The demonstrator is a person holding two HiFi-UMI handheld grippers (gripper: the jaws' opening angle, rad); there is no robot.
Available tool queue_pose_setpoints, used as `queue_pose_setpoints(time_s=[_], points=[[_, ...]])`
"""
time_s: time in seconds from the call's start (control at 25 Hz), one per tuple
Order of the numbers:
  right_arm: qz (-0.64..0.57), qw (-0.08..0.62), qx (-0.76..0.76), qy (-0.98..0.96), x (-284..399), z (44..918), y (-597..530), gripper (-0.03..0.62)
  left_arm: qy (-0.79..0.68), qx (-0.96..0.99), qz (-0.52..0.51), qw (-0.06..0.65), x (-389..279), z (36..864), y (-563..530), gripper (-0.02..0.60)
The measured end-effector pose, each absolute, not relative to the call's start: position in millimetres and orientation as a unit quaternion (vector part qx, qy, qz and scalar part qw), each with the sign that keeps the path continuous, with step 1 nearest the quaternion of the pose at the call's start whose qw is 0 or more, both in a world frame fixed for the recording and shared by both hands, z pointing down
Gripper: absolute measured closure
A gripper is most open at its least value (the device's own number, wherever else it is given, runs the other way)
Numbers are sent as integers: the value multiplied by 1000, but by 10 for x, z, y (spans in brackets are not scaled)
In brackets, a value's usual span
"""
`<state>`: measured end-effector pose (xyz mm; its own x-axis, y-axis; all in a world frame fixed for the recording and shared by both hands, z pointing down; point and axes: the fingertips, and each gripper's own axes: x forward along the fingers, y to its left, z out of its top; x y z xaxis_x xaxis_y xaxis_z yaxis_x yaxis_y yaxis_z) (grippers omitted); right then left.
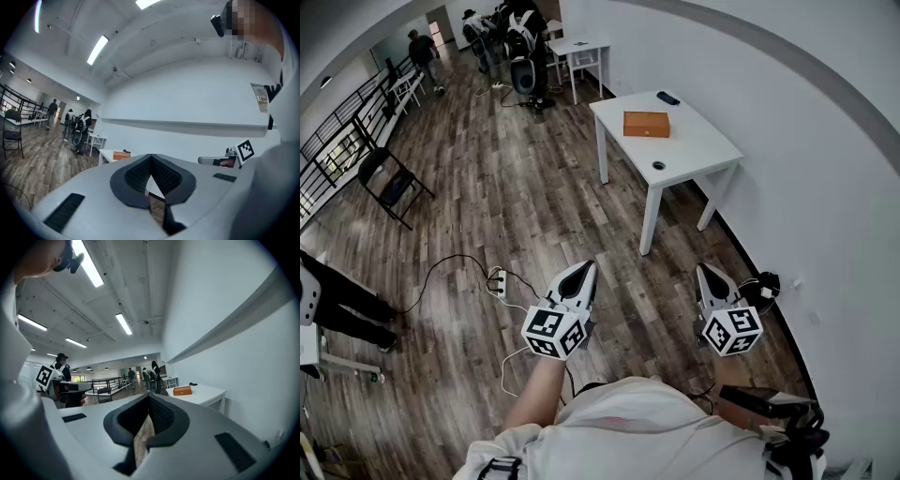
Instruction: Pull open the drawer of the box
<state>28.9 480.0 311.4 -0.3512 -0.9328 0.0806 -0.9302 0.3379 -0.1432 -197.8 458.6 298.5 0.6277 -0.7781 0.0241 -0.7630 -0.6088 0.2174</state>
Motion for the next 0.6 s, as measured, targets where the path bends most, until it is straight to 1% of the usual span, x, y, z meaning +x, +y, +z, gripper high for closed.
queue_pose_setpoints(time_s=[0.36, 0.6], points=[[-78, -1, -571, 817, -116, 3137, 4652, 591, -427, 897, -37, 108, -2396, 3051, 4456, 571], [-74, 2, -576, 814, -456, 3179, 4627, 591, -423, 900, -35, 98, -2743, 3084, 4390, 571]])
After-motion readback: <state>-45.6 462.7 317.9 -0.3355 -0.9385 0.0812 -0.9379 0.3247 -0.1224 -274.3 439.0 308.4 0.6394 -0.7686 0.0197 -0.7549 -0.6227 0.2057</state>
